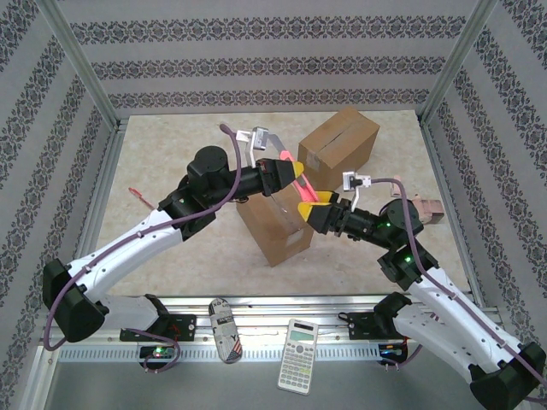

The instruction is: Unpack the express box

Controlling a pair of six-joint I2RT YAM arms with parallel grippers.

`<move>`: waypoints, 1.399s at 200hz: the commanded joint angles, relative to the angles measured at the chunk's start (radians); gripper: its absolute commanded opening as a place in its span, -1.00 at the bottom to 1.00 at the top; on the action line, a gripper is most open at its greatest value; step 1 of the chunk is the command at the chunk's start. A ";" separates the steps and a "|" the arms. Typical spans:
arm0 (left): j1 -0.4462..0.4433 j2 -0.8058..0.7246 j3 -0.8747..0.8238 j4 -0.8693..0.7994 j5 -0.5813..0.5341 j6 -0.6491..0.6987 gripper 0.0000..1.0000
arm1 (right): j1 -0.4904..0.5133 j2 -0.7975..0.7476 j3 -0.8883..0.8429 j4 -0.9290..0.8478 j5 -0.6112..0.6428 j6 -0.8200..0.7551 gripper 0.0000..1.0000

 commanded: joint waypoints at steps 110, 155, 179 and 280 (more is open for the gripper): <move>0.009 -0.058 -0.106 0.334 -0.066 -0.106 -1.00 | 0.025 0.110 0.019 0.383 0.010 0.186 -0.10; 0.009 -0.053 -0.111 0.341 -0.061 -0.111 -1.00 | 0.028 0.127 0.029 0.389 0.024 0.190 -0.23; 0.009 -0.056 -0.114 0.339 -0.062 -0.109 -1.00 | 0.028 0.121 0.033 0.388 0.030 0.185 -0.24; 0.009 -0.059 -0.121 0.349 -0.061 -0.112 -1.00 | 0.028 0.127 0.057 0.389 0.056 0.182 -0.40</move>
